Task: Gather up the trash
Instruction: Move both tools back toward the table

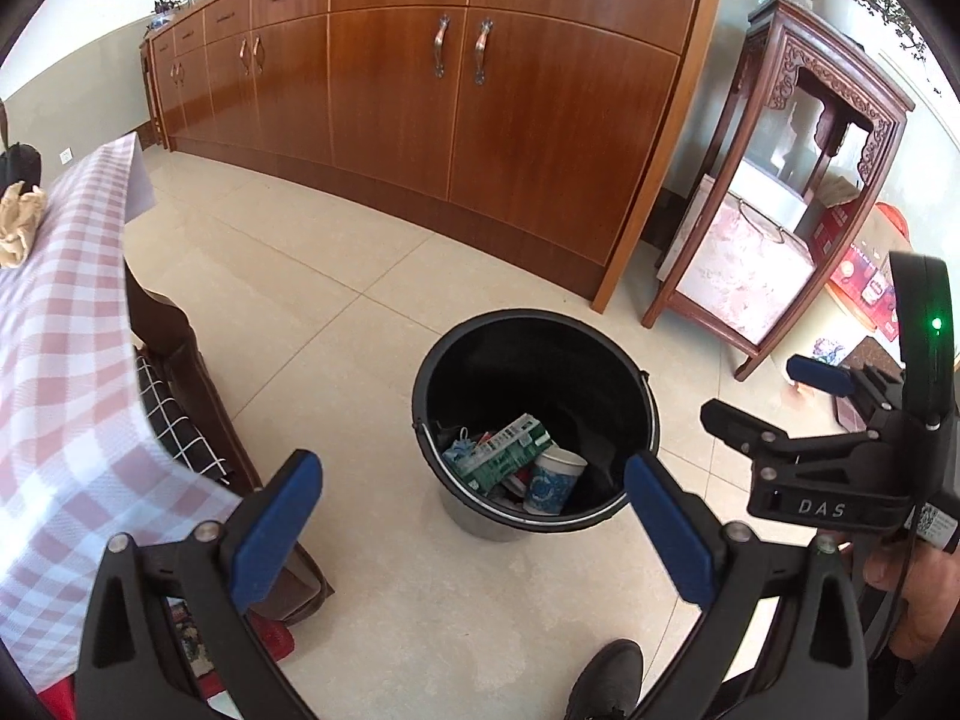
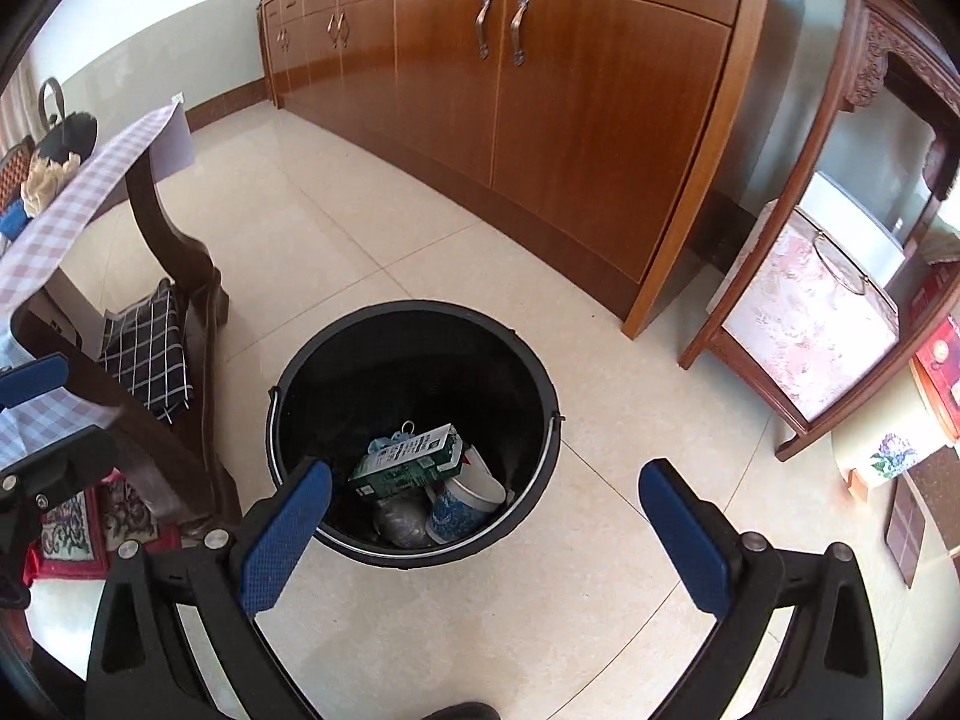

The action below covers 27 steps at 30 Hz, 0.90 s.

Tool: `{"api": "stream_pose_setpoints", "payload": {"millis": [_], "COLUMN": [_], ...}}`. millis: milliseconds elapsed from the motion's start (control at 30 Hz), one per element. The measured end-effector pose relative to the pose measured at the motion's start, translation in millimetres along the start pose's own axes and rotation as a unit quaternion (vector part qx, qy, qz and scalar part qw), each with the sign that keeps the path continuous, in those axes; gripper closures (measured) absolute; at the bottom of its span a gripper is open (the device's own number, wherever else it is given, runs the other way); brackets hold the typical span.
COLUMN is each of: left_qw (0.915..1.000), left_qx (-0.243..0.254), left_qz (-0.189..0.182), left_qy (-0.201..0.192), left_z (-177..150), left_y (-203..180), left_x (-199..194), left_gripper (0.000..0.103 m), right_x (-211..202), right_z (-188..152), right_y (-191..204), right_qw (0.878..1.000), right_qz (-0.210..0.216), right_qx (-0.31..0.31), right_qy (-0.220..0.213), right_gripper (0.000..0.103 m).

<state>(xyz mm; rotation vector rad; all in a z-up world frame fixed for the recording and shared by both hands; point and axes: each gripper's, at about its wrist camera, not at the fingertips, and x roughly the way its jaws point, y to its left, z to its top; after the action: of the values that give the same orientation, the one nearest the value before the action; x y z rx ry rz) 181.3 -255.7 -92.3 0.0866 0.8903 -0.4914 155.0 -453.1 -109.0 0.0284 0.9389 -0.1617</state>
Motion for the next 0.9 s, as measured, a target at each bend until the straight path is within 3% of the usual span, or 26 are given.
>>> {"api": "stream_pose_setpoints", "payload": {"millis": [467, 900], "left_qw": [0.9974, 0.9888], "left_qx": [-0.010, -0.050], "left_qz": [0.049, 0.101], "left_qy": [-0.052, -0.098], "left_z": [-6.2, -11.9], "left_y": [28.0, 79.3], "left_x": [-56.7, -109.1], "left_gripper": [0.001, 0.001], "right_x": [-46.5, -89.4], "right_z": [-1.4, 19.5], "right_y": [35.2, 87.3], "right_qw": [0.998, 0.994], "right_qz": [0.014, 0.042], "right_qx": [-0.010, -0.025], "right_qy": [-0.053, -0.097], "right_gripper": [0.000, 0.000]}}
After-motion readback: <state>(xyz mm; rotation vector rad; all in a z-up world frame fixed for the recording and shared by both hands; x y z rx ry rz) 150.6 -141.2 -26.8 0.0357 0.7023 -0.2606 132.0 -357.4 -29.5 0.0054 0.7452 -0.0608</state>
